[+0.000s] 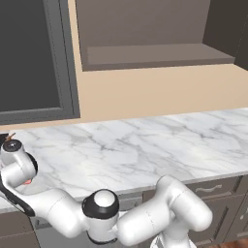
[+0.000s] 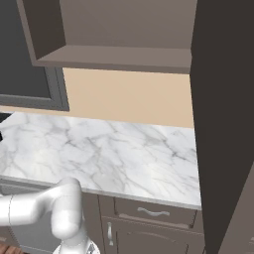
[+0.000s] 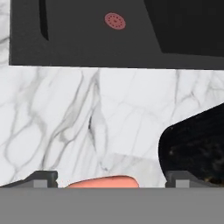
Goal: Locate and retrieve the bar soap and soap dispenser from the cabinet. Place them next to the sink.
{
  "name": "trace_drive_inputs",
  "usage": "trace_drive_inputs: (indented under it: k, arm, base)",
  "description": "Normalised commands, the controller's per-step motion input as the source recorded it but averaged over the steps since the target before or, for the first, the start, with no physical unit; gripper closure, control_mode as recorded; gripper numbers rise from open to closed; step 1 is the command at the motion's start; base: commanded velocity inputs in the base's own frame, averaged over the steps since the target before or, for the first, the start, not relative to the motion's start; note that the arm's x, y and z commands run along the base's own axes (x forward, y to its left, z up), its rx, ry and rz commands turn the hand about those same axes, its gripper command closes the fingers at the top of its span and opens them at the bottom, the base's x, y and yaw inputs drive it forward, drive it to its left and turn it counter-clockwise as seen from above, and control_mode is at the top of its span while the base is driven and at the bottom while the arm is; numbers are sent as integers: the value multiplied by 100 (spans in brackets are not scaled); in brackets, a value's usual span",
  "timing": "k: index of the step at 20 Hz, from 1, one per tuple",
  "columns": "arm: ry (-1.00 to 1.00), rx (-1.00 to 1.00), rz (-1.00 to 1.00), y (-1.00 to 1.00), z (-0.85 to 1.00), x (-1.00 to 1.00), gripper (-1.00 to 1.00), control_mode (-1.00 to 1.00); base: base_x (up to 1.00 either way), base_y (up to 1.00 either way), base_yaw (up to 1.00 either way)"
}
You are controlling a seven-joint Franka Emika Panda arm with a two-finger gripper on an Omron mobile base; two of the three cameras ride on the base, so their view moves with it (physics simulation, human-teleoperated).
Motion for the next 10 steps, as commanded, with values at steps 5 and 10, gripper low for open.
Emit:
trace_drive_inputs:
  k: [5, 10]
  arm:
    - [9, -2, -1, 4, 42, -9, -100, -100]
    - [13, 3, -6, -12, 57, -48, -100, -100]
  base:
    - [0, 0, 0]
    - [0, 0, 0]
